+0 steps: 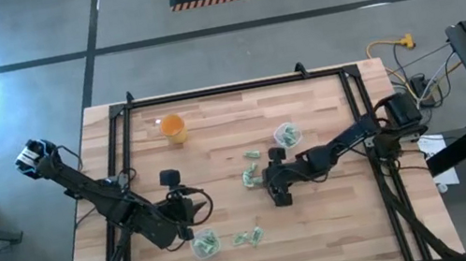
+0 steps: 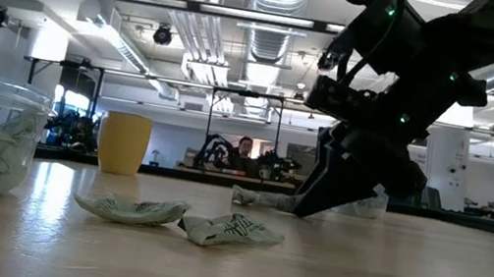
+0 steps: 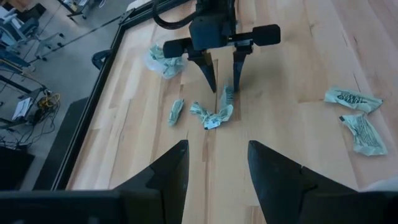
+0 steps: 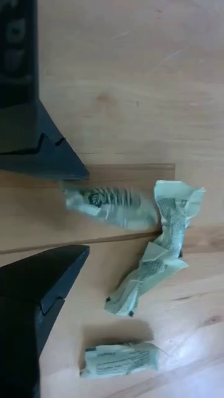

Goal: Pick and place Stevia / Truvia into bins
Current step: Put the green stevia packet into the top transparent container, then put the green stevia packet into the bottom transparent container

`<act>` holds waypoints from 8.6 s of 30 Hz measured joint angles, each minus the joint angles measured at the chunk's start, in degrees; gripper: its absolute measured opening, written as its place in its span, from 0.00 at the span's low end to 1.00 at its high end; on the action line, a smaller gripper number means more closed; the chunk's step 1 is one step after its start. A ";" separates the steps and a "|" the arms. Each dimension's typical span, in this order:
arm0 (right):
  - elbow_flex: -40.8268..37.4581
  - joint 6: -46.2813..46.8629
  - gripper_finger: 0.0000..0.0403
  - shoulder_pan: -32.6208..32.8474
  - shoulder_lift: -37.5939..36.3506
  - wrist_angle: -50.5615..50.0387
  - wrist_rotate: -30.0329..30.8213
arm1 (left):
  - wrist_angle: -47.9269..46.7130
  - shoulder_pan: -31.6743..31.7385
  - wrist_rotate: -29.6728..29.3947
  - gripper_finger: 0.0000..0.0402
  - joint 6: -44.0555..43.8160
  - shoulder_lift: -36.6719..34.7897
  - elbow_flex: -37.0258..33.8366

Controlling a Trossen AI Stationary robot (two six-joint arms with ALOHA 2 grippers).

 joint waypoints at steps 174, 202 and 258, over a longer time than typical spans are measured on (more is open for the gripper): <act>-7.60 -13.77 0.18 -0.20 -20.75 2.14 -14.95 | 4.86 6.62 34.34 0.37 6.02 31.51 19.19; -7.64 -12.29 0.18 0.56 -21.92 -0.27 -14.97 | -2.19 13.03 48.30 0.37 0.68 43.49 24.76; -7.66 -10.98 0.15 0.53 -21.92 -1.97 -14.91 | -15.94 -1.72 19.90 0.00 -3.34 31.20 26.91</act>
